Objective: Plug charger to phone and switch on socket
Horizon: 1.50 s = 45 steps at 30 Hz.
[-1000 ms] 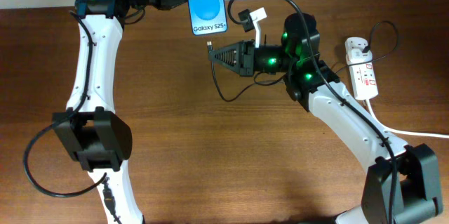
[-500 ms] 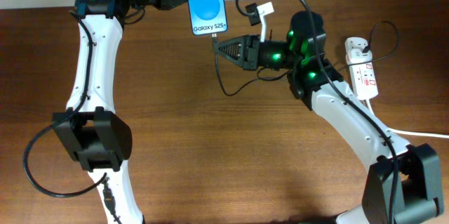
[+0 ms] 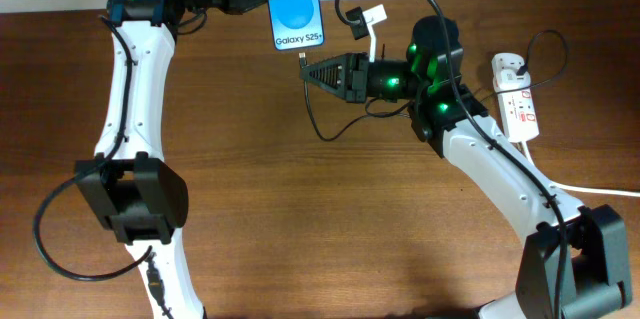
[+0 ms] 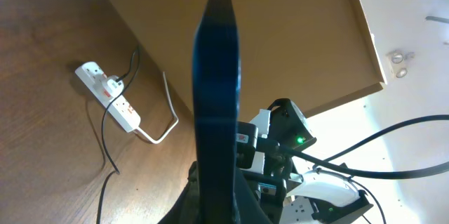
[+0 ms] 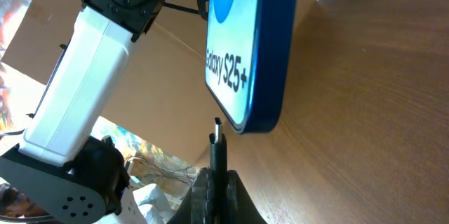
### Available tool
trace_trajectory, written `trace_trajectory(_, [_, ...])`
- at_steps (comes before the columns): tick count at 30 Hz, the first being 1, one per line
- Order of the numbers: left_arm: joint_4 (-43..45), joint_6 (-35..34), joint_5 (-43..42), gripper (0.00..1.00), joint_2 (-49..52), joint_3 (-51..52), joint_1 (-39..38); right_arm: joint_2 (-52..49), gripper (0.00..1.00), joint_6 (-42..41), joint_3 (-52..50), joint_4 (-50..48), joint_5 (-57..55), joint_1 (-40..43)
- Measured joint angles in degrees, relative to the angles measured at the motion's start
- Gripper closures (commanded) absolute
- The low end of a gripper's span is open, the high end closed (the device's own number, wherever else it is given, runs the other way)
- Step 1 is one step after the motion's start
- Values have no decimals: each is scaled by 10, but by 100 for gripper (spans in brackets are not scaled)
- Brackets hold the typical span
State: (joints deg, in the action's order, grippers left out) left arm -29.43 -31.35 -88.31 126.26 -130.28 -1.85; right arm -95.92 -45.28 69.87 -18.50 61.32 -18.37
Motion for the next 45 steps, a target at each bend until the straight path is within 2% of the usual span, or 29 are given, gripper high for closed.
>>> trace_trajectory(45, [0, 2, 0, 100, 0, 0, -7, 0, 96, -23, 0, -2, 7, 3])
